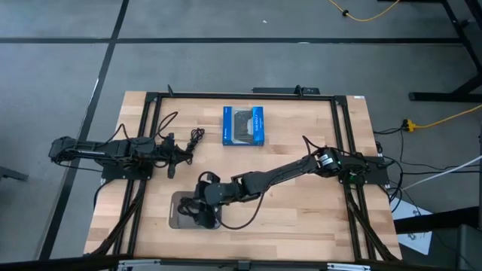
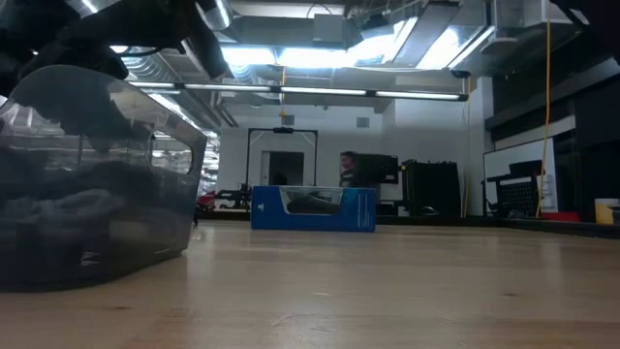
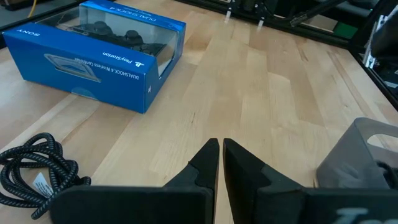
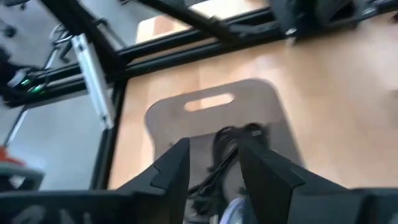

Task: Pick and place USB-C Cables
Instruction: Put the black charger cable into the black bin

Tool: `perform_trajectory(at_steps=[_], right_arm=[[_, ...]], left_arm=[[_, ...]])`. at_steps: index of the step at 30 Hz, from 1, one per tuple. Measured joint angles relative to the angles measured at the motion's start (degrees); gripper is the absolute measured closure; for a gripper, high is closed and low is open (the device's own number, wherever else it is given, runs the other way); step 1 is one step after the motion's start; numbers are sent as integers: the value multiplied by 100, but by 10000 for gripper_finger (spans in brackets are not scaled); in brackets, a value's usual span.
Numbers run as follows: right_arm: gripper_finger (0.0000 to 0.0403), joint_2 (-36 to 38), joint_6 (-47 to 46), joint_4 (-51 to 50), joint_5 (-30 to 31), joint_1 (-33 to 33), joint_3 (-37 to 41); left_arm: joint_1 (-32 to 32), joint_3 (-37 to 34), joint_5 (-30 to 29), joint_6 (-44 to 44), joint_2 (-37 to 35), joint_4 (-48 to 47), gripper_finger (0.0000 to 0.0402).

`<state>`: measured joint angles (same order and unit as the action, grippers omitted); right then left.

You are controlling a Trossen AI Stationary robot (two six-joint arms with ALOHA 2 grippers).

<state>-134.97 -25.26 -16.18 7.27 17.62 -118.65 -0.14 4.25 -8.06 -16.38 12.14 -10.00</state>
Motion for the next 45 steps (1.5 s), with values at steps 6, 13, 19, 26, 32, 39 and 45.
perform_trajectory(at_steps=[6, 13, 19, 26, 32, 39, 45], right_arm=[[260, 8, 29, -65, -255, -9, 0], [260, 119, 376, -1254, 1299, -269, -361], [260, 124, -540, -4003, 2263, -307, -1206], [260, 192, -2659, -7444, 3509, 162, -1508], [260, 603, -2848, -7404, 3746, 588, -569], [270, 2223, -3812, -7395, 4407, 764, 1785], [279, 4372, -5276, -7052, 4432, 825, 4370]], left_arm=[[0, 0, -2, 0, 0, -2, 386], [-1, 0, -82, -2, 1, 14, 386], [-2, 29, -782, -1209, 76, -90, 386], [0, 262, -1506, -1774, 589, -177, 400], [-2, 504, -1461, -1499, 1182, 426, 401], [-2, 774, -1382, -1499, 1603, 469, 401], [2, 780, -1384, -1545, 1679, 505, 398]])
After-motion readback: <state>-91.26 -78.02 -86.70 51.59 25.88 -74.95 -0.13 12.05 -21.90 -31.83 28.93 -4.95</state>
